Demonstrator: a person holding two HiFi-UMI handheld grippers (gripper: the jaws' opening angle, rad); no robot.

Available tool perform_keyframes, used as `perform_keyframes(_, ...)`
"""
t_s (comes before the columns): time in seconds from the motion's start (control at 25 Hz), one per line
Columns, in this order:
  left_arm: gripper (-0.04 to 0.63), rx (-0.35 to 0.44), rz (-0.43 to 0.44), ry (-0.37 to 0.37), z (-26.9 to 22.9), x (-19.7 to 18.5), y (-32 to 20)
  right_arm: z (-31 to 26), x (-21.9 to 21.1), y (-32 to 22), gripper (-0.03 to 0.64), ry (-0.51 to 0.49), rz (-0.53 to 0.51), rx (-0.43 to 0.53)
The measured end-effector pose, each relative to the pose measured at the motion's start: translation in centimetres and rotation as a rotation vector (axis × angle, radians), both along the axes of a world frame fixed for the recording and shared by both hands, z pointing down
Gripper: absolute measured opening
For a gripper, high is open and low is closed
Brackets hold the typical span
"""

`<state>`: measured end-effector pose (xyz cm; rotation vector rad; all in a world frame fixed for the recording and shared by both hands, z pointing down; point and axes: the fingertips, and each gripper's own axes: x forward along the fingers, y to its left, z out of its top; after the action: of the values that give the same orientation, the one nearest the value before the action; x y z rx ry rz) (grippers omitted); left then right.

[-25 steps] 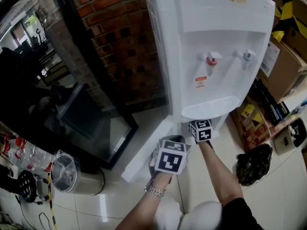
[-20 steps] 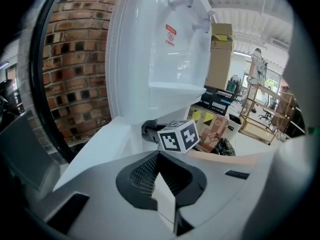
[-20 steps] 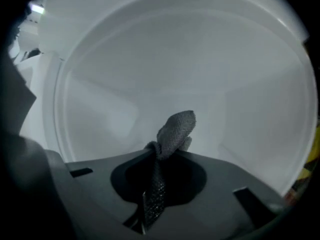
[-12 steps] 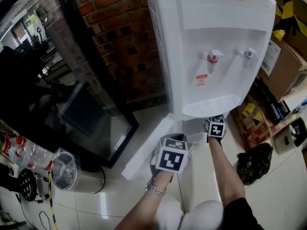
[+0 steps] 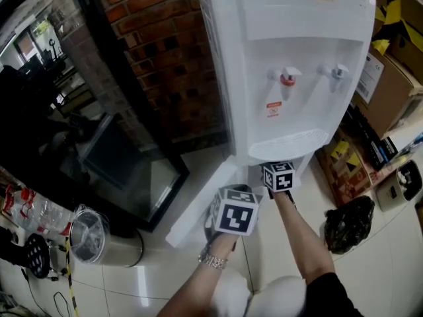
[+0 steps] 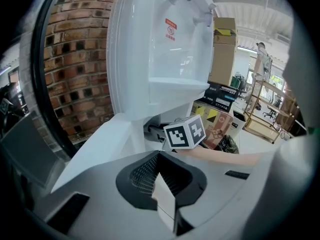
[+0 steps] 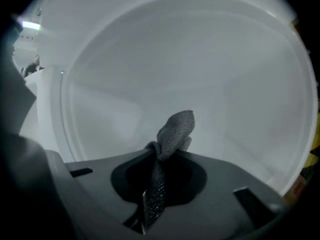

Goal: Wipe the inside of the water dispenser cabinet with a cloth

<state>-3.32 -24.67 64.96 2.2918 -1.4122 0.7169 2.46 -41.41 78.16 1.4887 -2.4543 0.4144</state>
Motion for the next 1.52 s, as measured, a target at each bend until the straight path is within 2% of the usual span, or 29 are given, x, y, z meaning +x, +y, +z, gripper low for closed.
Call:
perform_keyframes(0.12,0.002,0.016,0.002,-0.022,-0.4,-0.2,-0.2,0.7,-2.3,0.6,0.032,0.018,-0.062,-0.006)
perform_keyframes(0.24,0.002,0.019,0.003,-0.019,-0.6,-0.2,-0.2,1.2,-1.5,0.3,0.032,0.033,-0.043,-0.010)
perform_keyframes(0.48,0.002,0.005,0.006,0.011,-0.4,0.4,0.1,1.6,7.4,-1.2,0.033,0.058,0.241,-0.032)
perform_keyframes(0.6,0.002,0.007,0.016,0.015,-0.4,0.7,0.1,1.4,9.5,-1.2,0.033,0.075,0.320,-0.030)
perform_keyframes(0.72,0.002,0.008,0.026,0.015,-0.4,0.9,0.1,0.1,7.2,-0.8,0.032,0.057,0.262,-0.003)
perform_keyframes(0.88,0.002,0.007,0.027,0.018,-0.5,0.9,0.2,-1.7,0.2,-0.3,0.032,0.016,0.007,0.082)
perform_keyframes(0.96,0.002,0.009,0.029,0.019,-0.6,0.8,0.2,-1.5,-1.5,-0.3,0.032,0.012,-0.057,0.088)
perform_keyframes(1.04,0.002,0.017,0.034,0.013,-0.8,0.7,0.3,-0.5,-0.4,-0.8,0.032,0.036,-0.011,0.060)
perform_keyframes(1.2,0.002,0.020,0.028,0.017,-1.0,0.5,0.3,0.7,6.1,-1.7,0.032,0.080,0.228,-0.006)
perform_keyframes(1.28,0.002,0.023,0.029,0.013,-0.9,0.5,0.2,0.9,7.6,-1.4,0.032,0.066,0.260,-0.029)
perform_keyframes(1.36,0.002,0.029,0.035,0.004,-0.9,0.8,0.2,1.9,7.1,-0.6,0.032,0.035,0.223,-0.067)
perform_keyframes(1.52,0.002,0.034,0.039,-0.004,-0.9,0.9,0.2,4.5,1.6,1.6,0.032,0.005,0.002,-0.158)
